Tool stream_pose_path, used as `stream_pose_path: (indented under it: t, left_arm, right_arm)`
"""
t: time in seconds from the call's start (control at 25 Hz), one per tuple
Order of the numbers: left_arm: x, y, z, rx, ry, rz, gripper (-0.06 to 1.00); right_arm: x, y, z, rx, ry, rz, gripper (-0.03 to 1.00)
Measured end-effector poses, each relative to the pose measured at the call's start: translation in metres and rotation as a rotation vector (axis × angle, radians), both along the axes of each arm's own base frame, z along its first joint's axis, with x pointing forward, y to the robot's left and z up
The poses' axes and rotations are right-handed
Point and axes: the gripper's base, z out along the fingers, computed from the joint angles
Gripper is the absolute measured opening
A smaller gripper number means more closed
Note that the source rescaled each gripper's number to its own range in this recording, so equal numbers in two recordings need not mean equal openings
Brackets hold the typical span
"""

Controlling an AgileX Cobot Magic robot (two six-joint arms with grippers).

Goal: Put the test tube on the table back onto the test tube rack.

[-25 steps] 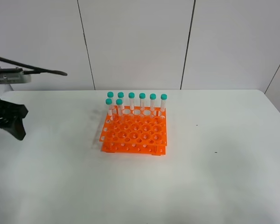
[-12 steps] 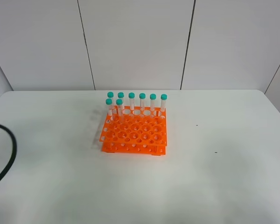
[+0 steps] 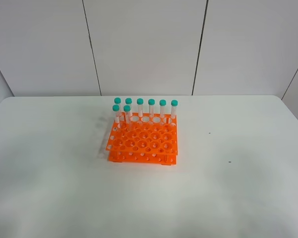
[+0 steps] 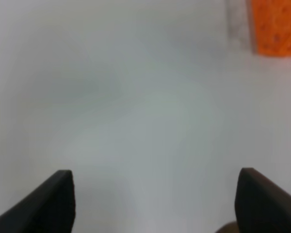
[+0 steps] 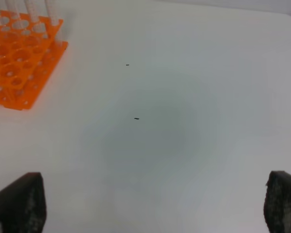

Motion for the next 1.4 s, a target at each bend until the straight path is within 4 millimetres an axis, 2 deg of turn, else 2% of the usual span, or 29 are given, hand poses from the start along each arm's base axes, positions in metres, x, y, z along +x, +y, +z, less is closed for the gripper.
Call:
stream_pose_path:
  t: [0.2, 1.4]
  left_arm:
    - [-0.014, 0.0, 0.0, -0.003, -0.089, 0.0, 1.0]
    - [-0.015, 0.0, 0.0, -0.004, -0.093, -0.011, 1.0]
  right_arm:
    - [0.0, 0.0, 0.0, 0.0, 0.0, 0.0, 1.0]
    - [0.0, 0.0, 0.0, 0.0, 0.0, 0.0, 1.0]
